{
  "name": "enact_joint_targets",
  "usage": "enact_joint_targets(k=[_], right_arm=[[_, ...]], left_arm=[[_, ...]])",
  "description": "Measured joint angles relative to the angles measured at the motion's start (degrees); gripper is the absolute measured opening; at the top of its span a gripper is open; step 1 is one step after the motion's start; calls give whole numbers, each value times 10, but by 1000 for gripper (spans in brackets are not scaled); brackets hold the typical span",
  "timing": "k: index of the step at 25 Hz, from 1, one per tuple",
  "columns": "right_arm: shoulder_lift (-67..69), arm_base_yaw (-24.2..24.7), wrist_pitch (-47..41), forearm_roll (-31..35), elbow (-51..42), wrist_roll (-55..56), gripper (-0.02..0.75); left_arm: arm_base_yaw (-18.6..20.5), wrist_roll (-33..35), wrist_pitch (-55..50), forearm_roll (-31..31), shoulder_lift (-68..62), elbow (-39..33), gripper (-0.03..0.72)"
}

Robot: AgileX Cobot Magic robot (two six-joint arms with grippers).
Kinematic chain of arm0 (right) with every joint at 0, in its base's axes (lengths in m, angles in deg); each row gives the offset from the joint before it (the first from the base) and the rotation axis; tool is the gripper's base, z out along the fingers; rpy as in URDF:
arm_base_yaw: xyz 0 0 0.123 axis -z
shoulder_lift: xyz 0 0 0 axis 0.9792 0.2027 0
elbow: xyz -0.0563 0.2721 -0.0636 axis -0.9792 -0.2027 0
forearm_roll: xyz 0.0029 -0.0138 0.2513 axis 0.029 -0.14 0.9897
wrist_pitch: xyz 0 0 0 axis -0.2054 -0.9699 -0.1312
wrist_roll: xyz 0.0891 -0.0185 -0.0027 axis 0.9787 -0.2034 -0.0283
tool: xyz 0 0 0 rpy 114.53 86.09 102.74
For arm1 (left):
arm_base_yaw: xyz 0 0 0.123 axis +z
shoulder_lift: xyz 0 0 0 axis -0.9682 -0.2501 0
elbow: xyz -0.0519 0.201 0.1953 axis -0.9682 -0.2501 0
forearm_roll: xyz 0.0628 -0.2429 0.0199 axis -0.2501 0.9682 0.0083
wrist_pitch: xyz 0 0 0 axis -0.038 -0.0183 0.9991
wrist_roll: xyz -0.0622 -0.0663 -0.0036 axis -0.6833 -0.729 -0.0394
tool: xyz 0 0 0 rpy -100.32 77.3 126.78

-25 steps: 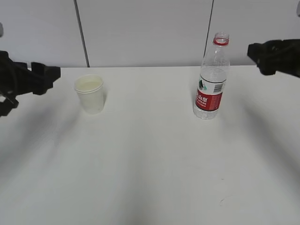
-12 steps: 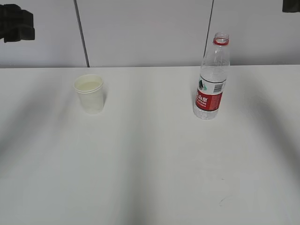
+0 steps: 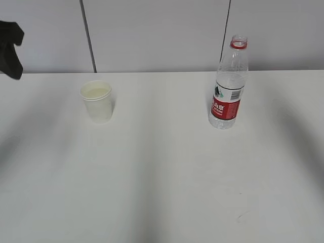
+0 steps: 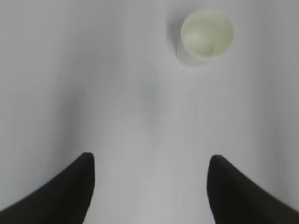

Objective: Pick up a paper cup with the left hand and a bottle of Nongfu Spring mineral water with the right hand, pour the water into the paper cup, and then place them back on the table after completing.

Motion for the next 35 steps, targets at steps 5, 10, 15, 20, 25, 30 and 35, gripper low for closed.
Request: enact_joint_targets(k=[5,10,15,20,25,30,35], right_arm=[[0,0,-82,9,0,-1,587],[0,0,-113,13,1,-8,587],[0,0,-117,25,1,-27,587],[0,0,-118,64,-3,-43,587],[-1,0,-118,76,-27,-48,587],[-39,0,-118,76,-71,-55,587],[-113,0,-118,76,-151,-64,587]], left_arm=[[0,17,-92,14,-34,10,458],[0,31,-97,11,-47,10,442],[0,42,-98,11,-47,10,438],[11,48,-98,15,-47,10,438],[17,56,-98,16,-39,9,438],[17,62,-98,17,24,-24,438],[17,63,-100,16,137,-91,438]])
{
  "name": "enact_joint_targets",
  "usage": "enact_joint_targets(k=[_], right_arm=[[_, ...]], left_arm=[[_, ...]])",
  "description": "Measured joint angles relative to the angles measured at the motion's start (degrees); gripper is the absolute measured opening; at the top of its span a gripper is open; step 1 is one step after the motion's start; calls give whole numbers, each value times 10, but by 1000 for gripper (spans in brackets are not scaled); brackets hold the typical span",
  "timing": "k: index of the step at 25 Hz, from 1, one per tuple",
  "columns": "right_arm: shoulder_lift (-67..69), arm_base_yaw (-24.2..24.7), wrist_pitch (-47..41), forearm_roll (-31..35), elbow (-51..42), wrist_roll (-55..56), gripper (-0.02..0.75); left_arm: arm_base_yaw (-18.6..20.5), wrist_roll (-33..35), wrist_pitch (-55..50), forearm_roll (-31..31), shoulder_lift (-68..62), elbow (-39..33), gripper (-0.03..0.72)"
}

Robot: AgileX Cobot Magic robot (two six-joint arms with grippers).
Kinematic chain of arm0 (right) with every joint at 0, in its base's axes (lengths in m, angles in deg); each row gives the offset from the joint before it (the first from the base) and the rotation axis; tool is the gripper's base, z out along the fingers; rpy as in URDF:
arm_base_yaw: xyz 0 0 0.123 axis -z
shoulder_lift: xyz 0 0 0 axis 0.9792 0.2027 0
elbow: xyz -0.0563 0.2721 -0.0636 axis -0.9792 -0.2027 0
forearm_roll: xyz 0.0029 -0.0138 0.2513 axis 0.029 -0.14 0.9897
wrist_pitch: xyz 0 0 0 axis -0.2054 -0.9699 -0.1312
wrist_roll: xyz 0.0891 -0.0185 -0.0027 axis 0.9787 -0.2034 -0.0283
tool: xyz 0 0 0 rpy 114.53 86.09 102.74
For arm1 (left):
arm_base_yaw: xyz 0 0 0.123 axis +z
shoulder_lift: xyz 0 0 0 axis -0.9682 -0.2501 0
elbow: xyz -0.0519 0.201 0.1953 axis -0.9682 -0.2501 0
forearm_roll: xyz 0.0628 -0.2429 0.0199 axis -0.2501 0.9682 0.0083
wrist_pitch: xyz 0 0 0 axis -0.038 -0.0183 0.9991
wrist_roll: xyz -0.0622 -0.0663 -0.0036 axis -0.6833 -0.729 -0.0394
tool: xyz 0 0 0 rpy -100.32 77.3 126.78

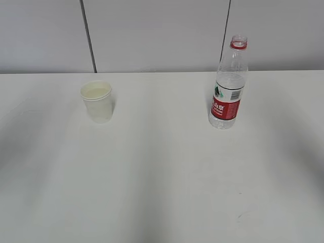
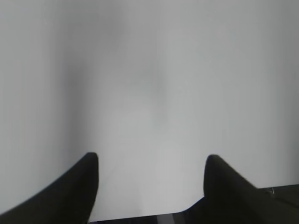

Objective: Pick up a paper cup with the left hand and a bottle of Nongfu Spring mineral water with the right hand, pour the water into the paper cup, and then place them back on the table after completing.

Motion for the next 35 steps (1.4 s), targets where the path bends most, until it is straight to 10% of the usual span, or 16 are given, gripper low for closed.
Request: enact_joint_targets(k=[35], right_arm=[[-652,0,-10,-20,-331,-55,587]], left_arm=[[0,64,1,34,661,-323,438]])
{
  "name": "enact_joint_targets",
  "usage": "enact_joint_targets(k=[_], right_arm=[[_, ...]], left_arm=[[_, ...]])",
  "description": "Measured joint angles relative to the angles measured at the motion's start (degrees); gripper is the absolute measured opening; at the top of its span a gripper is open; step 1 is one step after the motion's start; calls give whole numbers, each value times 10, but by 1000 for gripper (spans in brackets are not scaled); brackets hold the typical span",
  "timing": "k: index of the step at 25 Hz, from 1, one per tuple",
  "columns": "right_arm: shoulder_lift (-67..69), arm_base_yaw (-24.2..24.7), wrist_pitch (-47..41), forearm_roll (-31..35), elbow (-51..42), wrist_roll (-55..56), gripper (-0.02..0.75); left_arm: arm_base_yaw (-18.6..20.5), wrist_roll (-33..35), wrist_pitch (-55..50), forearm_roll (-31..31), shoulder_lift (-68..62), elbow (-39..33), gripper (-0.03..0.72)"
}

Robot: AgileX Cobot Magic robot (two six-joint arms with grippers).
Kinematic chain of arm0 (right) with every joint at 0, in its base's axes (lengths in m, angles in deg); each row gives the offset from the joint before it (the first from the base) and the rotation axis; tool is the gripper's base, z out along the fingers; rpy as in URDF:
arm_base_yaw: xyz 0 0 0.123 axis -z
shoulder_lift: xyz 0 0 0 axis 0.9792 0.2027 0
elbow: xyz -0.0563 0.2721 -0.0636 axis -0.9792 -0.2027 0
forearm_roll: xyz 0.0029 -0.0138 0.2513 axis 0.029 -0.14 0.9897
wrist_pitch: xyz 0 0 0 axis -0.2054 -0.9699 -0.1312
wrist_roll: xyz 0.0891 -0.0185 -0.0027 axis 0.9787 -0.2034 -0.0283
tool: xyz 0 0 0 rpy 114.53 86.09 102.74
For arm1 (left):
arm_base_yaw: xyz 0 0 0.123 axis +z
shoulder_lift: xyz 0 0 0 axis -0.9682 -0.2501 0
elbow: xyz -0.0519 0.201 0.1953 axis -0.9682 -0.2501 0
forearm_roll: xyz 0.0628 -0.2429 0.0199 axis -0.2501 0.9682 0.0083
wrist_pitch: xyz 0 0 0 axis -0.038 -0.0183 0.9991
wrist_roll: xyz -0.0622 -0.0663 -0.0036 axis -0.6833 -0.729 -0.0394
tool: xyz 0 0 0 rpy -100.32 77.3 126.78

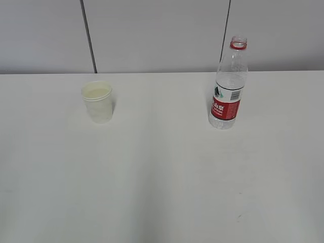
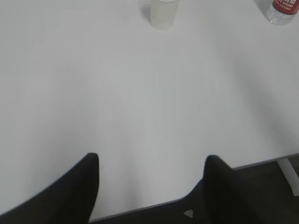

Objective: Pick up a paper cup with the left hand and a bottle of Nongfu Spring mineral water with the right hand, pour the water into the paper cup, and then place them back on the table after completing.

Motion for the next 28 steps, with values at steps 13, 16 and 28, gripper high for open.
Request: enact_joint_targets(k=[13,16,28], right_arm=[[0,0,62,0,-25,-13,587],[0,0,62,-7,-25,-13,587],[0,15,64,-22,-25,-13,587]], left_arm=[[0,8,75,14,0,-29,438],[6,8,75,15,0,-29,438],[91,8,75,14,0,-29,438]])
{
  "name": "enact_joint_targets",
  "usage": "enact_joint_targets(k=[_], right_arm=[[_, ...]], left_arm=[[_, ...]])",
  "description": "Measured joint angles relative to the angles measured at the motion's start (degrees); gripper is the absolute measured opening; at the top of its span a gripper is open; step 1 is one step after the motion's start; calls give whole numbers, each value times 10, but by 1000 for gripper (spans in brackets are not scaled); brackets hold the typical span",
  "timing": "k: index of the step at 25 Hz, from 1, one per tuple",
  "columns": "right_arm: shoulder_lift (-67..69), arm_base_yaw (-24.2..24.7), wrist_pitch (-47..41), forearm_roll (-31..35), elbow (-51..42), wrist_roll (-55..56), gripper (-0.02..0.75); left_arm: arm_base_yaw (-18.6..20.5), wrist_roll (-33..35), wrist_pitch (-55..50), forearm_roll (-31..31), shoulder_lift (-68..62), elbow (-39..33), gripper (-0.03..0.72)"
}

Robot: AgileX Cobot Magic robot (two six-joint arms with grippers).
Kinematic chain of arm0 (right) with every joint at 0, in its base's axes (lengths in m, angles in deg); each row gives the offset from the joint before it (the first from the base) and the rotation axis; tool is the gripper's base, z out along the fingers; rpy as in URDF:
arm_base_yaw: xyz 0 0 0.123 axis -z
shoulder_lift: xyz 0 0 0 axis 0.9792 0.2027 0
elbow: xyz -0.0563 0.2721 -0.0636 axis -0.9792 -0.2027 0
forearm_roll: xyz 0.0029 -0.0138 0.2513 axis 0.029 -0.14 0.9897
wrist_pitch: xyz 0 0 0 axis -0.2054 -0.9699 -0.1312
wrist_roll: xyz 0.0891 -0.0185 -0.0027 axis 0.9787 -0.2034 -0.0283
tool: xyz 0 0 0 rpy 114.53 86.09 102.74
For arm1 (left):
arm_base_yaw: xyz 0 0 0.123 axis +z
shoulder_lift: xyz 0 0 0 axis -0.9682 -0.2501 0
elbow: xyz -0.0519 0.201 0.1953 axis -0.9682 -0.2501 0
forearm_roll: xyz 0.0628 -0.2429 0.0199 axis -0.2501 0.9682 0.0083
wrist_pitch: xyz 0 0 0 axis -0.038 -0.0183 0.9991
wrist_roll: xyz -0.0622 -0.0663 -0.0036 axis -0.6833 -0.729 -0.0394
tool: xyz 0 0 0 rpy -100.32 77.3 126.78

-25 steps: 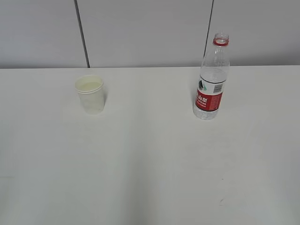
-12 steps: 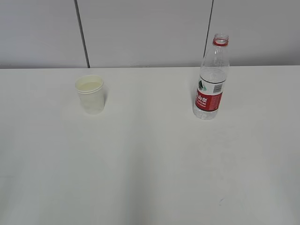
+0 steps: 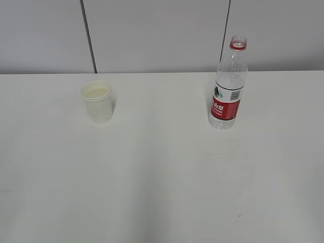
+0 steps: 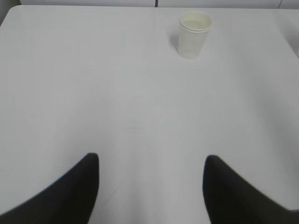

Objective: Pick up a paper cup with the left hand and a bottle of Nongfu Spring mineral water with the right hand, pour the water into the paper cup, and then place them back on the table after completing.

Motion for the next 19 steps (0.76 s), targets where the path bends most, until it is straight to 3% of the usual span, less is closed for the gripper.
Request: enact_joint_targets(k=[19], right_arm=[[0,0,0,0,0,0,587]], left_arm=[[8,0,0,0,0,0,438]])
